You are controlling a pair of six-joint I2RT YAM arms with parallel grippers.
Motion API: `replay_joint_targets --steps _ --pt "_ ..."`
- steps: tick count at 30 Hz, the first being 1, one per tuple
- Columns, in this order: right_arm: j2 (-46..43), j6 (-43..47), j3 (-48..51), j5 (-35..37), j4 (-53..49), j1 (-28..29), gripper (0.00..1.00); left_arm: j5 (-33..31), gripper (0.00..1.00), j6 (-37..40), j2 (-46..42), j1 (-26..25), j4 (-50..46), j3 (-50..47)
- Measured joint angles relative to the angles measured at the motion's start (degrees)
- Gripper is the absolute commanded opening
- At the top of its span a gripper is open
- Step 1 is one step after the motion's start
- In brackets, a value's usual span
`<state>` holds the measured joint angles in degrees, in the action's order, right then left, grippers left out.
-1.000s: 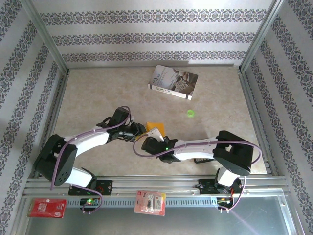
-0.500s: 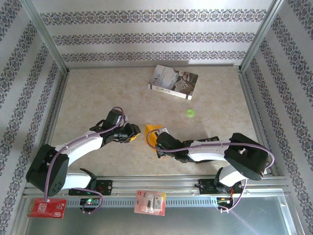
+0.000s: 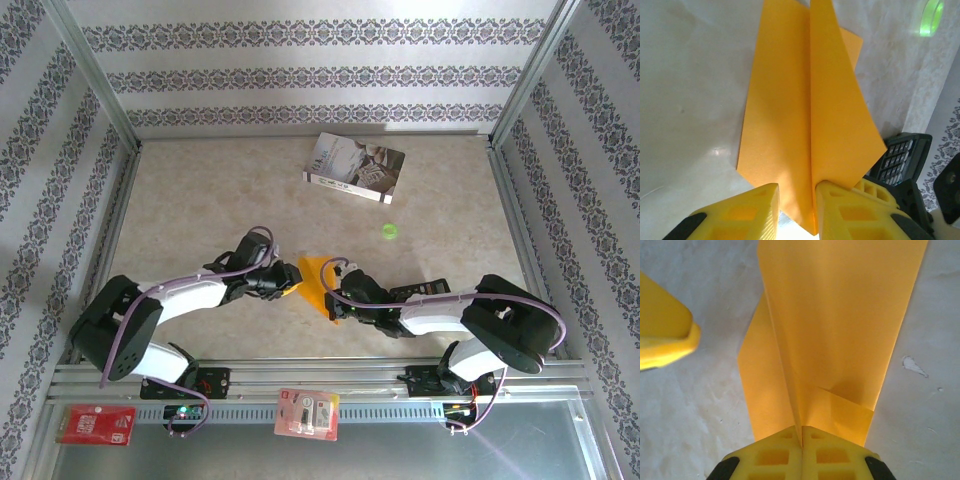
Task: Fold a paper plane with a square sheet of paper (pick it up from the middle)
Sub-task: Fourth fold the wing at the center of the table.
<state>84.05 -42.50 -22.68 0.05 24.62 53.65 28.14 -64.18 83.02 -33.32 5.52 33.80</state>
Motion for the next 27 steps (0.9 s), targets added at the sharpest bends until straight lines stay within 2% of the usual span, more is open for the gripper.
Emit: replay_joint_targets --steps 9,18,27 --pt "-0.07 -6.32 3.93 -0.20 7.02 -1.44 0.00 -0.17 0.11 -0.28 6.32 -1.60 2.32 3.39" --pt "0.42 -12.98 6.08 -0.66 11.32 -2.71 0.00 -0.33 0.08 -0.39 11.96 -3.15 5.95 3.93" --pt "2.27 -17.86 7.61 -1.70 15.76 -3.34 0.00 -0.35 0.08 -0.31 13.29 -3.17 6.95 3.93"
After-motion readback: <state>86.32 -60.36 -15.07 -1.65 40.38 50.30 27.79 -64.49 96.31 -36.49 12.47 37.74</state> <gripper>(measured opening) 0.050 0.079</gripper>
